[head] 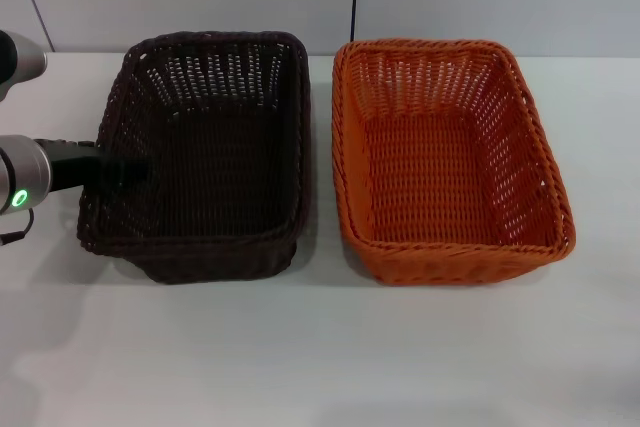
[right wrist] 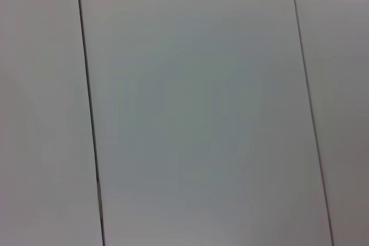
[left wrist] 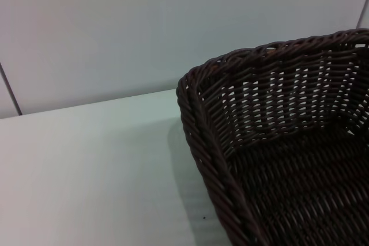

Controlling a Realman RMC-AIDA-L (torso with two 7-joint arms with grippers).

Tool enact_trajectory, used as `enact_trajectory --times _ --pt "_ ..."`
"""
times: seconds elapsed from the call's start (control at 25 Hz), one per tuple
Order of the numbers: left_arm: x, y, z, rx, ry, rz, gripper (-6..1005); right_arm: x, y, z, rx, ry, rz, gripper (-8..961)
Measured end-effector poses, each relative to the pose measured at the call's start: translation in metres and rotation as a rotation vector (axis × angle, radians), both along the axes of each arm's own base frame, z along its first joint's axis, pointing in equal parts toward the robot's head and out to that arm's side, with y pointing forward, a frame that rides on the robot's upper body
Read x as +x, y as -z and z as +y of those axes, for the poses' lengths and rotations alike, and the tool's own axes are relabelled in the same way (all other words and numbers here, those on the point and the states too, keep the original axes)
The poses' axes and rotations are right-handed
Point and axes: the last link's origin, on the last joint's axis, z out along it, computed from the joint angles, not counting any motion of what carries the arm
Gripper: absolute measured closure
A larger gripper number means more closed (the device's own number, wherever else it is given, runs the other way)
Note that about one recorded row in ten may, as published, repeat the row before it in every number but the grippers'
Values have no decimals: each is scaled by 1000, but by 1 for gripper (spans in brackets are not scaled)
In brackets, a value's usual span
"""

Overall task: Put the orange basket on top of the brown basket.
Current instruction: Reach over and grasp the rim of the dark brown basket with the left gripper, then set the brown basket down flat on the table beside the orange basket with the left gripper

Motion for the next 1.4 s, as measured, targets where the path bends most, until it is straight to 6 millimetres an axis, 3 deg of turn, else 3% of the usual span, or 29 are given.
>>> enact_trajectory --times 0.36,0.84,1.04,1.4 --pt "4 6 0 -23 14 6 243 1 1 -2 -3 2 -1 187" --pt "13 -5 -4 -13 57 22 641 0 1 -3 3 1 -2 187" --pt "14 -10 -6 -41 72 41 689 0 1 -3 4 1 -1 187" --pt "17 -48 -15 -104 188 -32 718 -1 0 -3 7 -2 -1 187"
